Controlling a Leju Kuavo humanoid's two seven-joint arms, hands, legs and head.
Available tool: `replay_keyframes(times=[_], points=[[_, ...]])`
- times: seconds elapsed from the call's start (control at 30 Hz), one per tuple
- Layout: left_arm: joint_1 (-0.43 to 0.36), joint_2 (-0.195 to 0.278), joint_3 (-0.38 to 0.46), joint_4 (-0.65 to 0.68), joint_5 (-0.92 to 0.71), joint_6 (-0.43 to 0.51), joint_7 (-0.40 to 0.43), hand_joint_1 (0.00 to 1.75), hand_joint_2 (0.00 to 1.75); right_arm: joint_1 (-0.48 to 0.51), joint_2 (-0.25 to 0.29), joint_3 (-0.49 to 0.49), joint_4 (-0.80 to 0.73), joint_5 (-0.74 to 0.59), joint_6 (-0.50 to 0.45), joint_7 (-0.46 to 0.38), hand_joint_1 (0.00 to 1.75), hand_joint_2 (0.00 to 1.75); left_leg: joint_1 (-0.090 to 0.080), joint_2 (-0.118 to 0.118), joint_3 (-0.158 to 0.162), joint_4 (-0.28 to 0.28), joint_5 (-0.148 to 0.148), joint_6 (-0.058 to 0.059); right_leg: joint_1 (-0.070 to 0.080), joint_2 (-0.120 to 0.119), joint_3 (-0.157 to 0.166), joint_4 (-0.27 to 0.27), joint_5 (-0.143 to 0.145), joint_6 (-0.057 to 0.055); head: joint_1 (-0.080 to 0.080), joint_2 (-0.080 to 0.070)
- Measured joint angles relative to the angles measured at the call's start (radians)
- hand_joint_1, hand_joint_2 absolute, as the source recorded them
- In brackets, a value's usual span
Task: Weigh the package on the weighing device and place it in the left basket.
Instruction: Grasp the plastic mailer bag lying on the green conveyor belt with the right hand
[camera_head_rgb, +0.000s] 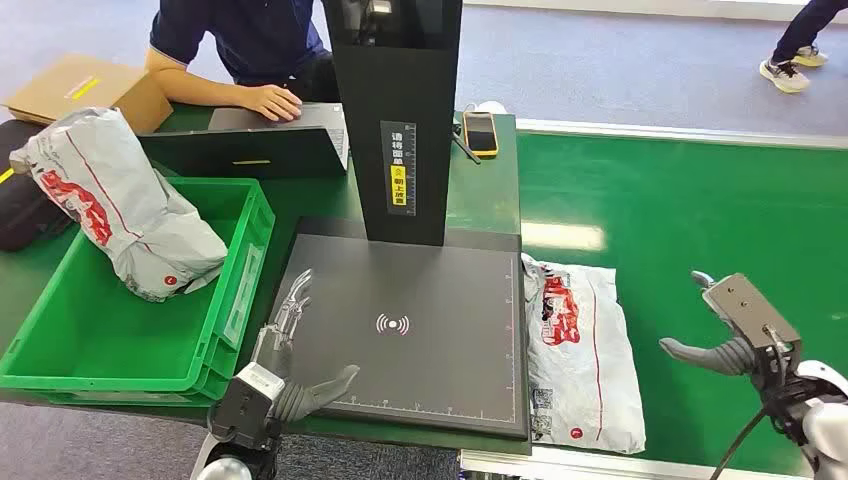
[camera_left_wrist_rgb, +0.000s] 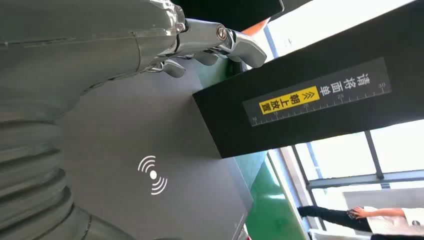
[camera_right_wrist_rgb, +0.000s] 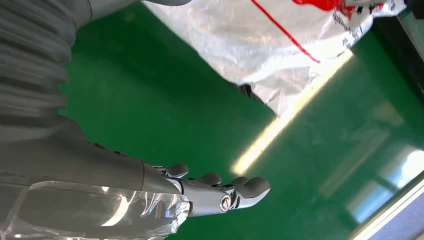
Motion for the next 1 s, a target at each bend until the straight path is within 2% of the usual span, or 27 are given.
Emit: replay_keyframes(times=[0.17,0.3,0.5,0.63,0.8,1.0], points=[[-0.007,0.003,0.000,0.011,0.005,-0.009,-0.005,0.00,1.75,-0.009,-0.070,0.030,0.002,-0.037,0.002,0.008,0.00,1.75,0.000,-0.001,0.000,0.000,0.000,0.000,0.000,-0.001,0.000,0.000,0.000,0.000,0.000,0.000],[-0.007,0.006,-0.004,0.020,0.010,-0.006,-0.011,0.00,1.75,0.023,-0.083,0.061,0.002,-0.021,-0.008,-0.008,0.00,1.75,0.000,-0.001,0.000,-0.001,0.000,0.000,0.001,-0.001,0.000,0.000,0.000,0.000,0.000,0.000],[-0.014,0.008,-0.011,0.026,0.011,0.004,-0.014,0.00,1.75,0.008,-0.064,0.146,0.061,0.000,0.004,-0.032,0.00,1.75,0.001,-0.001,0.000,-0.001,0.000,0.000,0.001,-0.001,0.000,0.000,0.000,0.000,0.000,0.000],[-0.029,0.008,-0.017,0.032,0.010,0.002,-0.007,0.00,1.75,-0.002,-0.030,0.218,0.127,0.001,-0.003,-0.054,0.00,1.75,0.001,-0.001,0.000,-0.001,0.000,0.000,0.001,-0.001,0.000,0.000,0.000,0.000,0.000,0.000],[-0.046,0.008,-0.028,0.039,0.009,-0.011,0.000,0.00,1.75,0.031,0.010,0.292,0.165,0.002,-0.027,-0.070,0.00,1.75,0.001,-0.001,0.000,-0.001,0.000,0.000,0.001,-0.002,0.000,0.000,0.000,0.000,0.000,0.000],[-0.062,0.009,-0.032,0.054,0.009,-0.011,0.001,0.00,1.75,0.040,0.030,0.350,0.196,-0.019,-0.029,-0.077,0.00,1.75,0.001,-0.001,0.000,-0.001,0.000,0.000,0.001,-0.001,0.000,0.000,0.000,0.000,0.000,0.000]])
